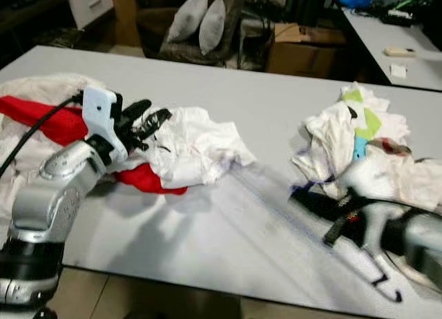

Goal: Hang hanger

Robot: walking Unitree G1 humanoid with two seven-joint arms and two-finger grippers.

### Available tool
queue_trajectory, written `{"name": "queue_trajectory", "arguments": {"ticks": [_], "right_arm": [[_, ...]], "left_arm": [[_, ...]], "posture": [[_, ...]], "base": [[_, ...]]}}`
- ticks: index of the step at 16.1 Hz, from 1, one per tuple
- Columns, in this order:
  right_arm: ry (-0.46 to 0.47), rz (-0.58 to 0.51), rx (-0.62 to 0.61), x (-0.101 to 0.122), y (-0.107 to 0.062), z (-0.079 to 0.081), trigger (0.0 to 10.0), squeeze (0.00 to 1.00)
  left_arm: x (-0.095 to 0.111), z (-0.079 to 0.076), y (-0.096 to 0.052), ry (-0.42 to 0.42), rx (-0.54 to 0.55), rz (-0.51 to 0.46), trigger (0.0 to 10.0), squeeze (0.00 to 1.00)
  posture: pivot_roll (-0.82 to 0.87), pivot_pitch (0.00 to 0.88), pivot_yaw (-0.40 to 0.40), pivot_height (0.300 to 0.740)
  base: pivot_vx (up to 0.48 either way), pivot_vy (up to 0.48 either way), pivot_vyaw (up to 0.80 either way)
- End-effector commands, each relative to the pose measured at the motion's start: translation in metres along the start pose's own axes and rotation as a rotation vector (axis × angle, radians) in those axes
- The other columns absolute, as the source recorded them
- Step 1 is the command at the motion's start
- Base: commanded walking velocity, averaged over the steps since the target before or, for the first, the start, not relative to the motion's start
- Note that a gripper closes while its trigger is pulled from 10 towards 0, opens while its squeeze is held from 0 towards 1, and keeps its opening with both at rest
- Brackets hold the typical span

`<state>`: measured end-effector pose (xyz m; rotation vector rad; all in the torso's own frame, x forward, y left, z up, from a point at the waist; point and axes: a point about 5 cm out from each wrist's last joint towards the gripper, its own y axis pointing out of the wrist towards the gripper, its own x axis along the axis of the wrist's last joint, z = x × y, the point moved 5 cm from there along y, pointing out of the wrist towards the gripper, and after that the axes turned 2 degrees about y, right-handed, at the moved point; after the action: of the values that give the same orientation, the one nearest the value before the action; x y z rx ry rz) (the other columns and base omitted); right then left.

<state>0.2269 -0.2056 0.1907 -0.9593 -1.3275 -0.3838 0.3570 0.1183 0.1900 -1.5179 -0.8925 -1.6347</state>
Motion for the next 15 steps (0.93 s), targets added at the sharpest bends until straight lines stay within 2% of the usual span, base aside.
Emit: {"name": "queue_trajectory", "arguments": {"ticks": [1, 2, 3, 5, 7, 9, 11, 15], "right_arm": [[-0.007, -0.123, -0.196, 0.021, 0.002, -0.017, 10.0, 0.00], [0.019, -0.202, -0.278, 0.029, 0.010, -0.020, 10.0, 0.00], [0.040, -0.233, -0.310, 0.028, 0.021, -0.014, 10.0, 0.00], [0.177, -0.260, -0.482, 0.009, 0.044, -0.013, 10.0, 0.00], [0.193, -0.280, -0.564, 0.005, 0.047, -0.017, 10.0, 0.00], [0.262, -0.263, -0.640, -0.007, 0.053, -0.020, 10.0, 0.00], [0.275, -0.234, -0.654, -0.017, 0.060, -0.013, 10.0, 0.00], [0.071, -0.254, -0.727, -0.010, 0.055, -0.018, 10.0, 0.00]], "left_arm": [[-0.005, -0.002, -0.004, 0.009, 0.022, 0.006, 10.0, 0.00], [-0.010, 0.000, -0.008, 0.015, 0.055, 0.005, 10.0, 0.00], [-0.017, 0.002, -0.012, 0.031, 0.085, 0.021, 10.0, 0.00], [-0.021, -0.003, -0.017, 0.040, 0.108, 0.026, 10.0, 0.00], [-0.021, -0.006, -0.015, 0.034, 0.112, 0.014, 10.0, 0.00], [-0.027, -0.002, -0.016, 0.027, 0.147, 0.014, 10.0, 0.00], [-0.037, 0.006, -0.023, 0.018, 0.184, 0.035, 10.0, 0.00], [-0.040, 0.004, -0.024, 0.015, 0.190, 0.036, 10.0, 0.00]], "posture": [[-0.07, 0.000, 0.018, 0.740], [-0.07, 0.000, 0.019, 0.740], [-0.07, 0.000, 0.017, 0.740], [-0.06, 0.000, 0.009, 0.740], [-0.06, 0.000, 0.005, 0.740], [-0.06, 0.000, -0.002, 0.740], [-0.06, 0.000, -0.011, 0.740], [-0.06, 0.000, -0.020, 0.740]], "base": [[0.000, 0.000, 0.00], [0.000, 0.000, 0.00], [0.000, 0.000, 0.00], [0.000, 0.000, -0.32], [0.000, -0.131, -0.72], [0.000, -0.426, 0.00], [0.000, -0.456, 0.00], [0.000, -0.453, 0.00]]}}
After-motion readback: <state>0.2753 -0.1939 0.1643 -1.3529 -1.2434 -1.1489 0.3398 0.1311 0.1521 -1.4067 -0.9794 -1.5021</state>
